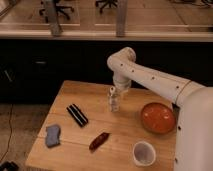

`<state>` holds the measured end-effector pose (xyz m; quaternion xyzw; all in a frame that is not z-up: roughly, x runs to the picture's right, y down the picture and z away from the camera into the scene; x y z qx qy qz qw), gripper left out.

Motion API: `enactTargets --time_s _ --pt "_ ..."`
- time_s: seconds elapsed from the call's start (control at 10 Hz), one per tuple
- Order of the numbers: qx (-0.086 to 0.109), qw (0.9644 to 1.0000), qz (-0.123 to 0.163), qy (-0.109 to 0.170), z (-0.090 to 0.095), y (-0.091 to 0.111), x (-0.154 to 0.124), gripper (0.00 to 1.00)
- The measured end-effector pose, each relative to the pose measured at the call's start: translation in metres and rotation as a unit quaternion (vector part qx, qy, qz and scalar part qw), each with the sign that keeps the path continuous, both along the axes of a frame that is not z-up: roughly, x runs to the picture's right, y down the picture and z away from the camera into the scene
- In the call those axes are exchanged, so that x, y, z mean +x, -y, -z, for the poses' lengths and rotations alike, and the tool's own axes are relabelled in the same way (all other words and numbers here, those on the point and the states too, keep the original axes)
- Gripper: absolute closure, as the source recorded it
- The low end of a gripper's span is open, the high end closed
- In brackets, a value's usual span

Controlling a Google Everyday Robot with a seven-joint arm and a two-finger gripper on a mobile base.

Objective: Knock the bottle over

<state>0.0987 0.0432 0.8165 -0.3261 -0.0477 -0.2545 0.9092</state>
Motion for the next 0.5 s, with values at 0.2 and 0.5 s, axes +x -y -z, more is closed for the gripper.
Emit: enactTargets --time_s 0.2,0.5 --pt "-0.001 1.0 0.005 0.002 -0.0012 0.0019 -0.0023 0.98" --pt "-0.004 0.9999 0.01 0.004 -0.0004 0.0021 -0.0006 0.98"
